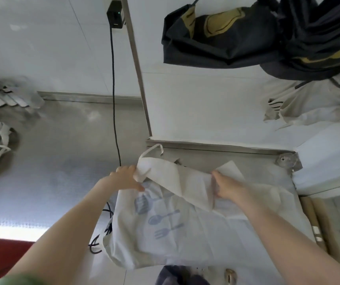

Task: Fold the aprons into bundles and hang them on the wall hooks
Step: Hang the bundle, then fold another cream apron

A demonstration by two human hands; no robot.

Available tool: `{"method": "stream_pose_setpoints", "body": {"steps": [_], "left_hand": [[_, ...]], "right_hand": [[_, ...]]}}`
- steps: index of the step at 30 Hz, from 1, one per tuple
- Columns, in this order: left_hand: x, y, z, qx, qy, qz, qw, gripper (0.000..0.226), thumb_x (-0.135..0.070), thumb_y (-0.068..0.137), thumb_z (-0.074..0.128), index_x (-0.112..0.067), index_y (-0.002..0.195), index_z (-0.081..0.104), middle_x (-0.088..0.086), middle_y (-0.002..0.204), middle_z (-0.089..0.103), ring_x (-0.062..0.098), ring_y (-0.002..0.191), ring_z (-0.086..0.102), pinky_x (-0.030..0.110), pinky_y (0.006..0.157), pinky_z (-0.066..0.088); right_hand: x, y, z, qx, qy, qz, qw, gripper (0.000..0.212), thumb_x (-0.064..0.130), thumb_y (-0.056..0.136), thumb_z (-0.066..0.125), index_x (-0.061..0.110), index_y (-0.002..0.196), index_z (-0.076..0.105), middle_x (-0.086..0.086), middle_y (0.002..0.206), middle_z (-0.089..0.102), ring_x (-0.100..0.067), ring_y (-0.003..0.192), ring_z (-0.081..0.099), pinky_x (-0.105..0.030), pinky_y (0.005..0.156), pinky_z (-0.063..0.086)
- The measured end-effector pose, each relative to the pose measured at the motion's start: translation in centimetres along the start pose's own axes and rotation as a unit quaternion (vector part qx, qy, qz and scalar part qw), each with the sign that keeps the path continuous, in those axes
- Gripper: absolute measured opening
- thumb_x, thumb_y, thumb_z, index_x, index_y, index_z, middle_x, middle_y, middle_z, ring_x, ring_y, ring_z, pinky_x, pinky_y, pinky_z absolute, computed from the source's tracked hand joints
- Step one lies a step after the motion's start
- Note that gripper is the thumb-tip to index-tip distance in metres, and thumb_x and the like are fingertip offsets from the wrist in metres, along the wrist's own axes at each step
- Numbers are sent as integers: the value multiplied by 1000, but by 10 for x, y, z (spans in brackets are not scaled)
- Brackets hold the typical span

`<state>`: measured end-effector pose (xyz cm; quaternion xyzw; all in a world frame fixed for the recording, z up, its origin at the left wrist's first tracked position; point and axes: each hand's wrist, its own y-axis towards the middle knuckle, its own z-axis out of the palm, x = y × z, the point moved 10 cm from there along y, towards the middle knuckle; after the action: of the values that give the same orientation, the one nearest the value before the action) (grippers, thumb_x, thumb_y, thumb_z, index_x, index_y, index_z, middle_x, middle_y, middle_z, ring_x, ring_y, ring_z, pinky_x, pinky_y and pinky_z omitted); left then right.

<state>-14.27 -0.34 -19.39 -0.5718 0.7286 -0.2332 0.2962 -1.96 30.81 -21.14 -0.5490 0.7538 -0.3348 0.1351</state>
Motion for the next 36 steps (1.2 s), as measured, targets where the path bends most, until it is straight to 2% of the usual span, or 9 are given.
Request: {"method": "stream_pose_setpoints", "body": {"steps": [4,9,12,18,21,23,27,32,36], "left_hand": [[0,0,-9,-103,79,-35,991,73,-56,73,68,-27,133,39,7,126,34,31,120,33,41,99,31],[-9,9,-14,-111,82,-28,990,36,-36,87,57,-19,118,54,7,124,49,28,119,41,36,97,30],[-11,11,-27,-136,-58,-22,989,23,-22,95,41,-10,113,46,17,107,61,34,97,55,36,80,39],[-7,-6,-91,-298,-189,-43,935,8,-14,99,37,-6,101,35,19,80,51,34,71,52,42,56,39],[-7,5,-100,-284,-229,-11,931,8,-13,99,38,-7,98,34,20,83,52,34,75,51,40,61,38],[-9,14,-96,-253,-210,12,944,8,-13,98,41,-5,101,41,20,89,57,34,78,52,37,66,38],[-7,22,-88,-238,-144,28,960,17,-8,91,48,-7,101,61,14,100,65,31,89,55,31,70,38],[-7,13,-100,-301,-134,10,944,13,-13,89,57,-5,98,62,19,102,61,37,90,56,37,67,43],[-19,-15,-127,-403,-192,27,894,24,-5,92,47,-2,111,61,22,109,58,40,101,53,41,75,42]], "right_hand": [[3,3,-19,-97,4,3,995,12,25,92,52,21,100,44,-11,108,63,-29,100,60,-30,68,36],[-16,-14,-78,-253,181,11,950,7,12,92,47,9,97,44,-15,88,51,-31,88,50,-37,69,34],[-39,-31,-119,-322,256,28,911,13,11,93,48,5,105,46,-12,86,51,-31,81,49,-36,64,33],[-50,-97,-160,-548,-28,-47,835,15,22,69,50,8,73,55,-13,87,49,-28,85,39,-39,74,30],[-19,-99,-108,-457,-157,-163,860,17,19,48,60,14,64,60,-8,101,58,-25,100,42,-35,82,25],[-4,-86,-51,-284,-198,-237,908,21,14,52,61,16,73,63,-4,98,64,-26,105,49,-34,87,29],[-29,-91,15,10,-168,-102,981,36,16,89,48,24,123,38,-2,105,55,-25,95,49,-33,71,33],[-62,-109,32,4,-63,-49,997,63,5,92,43,28,146,18,2,89,54,-17,67,50,-27,56,39],[-92,-119,33,-7,-5,28,1000,50,13,101,35,33,145,26,20,72,27,-7,68,46,-18,59,36]]}}
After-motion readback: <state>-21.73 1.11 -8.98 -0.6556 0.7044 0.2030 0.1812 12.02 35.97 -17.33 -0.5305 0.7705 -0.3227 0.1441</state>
